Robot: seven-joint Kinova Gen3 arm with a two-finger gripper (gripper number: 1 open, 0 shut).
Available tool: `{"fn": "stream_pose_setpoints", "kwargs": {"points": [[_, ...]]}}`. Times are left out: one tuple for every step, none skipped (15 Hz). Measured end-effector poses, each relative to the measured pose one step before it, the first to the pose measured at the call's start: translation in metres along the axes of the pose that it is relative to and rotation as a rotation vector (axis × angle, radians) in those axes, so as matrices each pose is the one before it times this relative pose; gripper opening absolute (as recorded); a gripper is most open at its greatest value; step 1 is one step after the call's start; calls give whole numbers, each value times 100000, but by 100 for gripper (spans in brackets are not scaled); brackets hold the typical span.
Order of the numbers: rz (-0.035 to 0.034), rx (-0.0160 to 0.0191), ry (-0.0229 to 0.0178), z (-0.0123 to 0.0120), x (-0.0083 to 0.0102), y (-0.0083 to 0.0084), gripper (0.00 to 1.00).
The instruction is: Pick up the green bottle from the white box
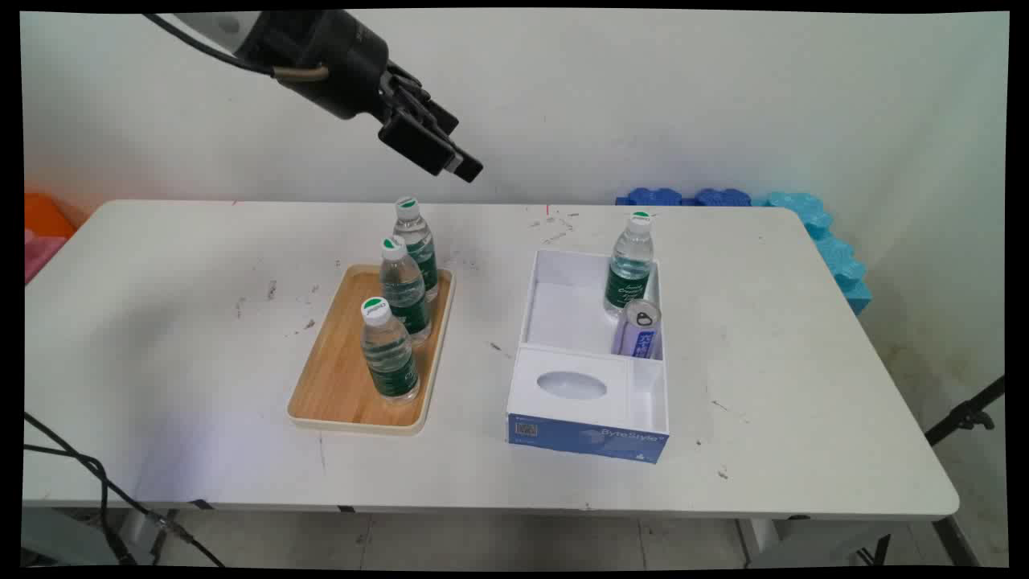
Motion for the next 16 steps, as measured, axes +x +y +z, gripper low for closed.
{"fn": "stream_pose_setpoints", "kwargs": {"points": [[268,-228,-609,79,52,-118,100],[50,-220,-58,29,97,-209,100],[83,-249,-38,57,151,-265,100],[-96,-64,24,11,158,-324,100],[-352,17,-16,-23,124,-319,100],[-520,-55,136,27,267,-431,100],[-742,-1,342,-19,283,-429,100],[-671,-76,423,41,333,-425,100],[-721,-221,642,85,434,-432,100],[-660,-319,599,189,495,-345,100],[-701,-418,422,252,483,-210,100],[-820,-362,478,336,544,-195,100],[-503,-348,357,471,597,-99,100],[18,-318,359,530,540,-29,100],[72,-230,215,367,340,-12,100],[188,-289,152,705,482,-27,100]]}}
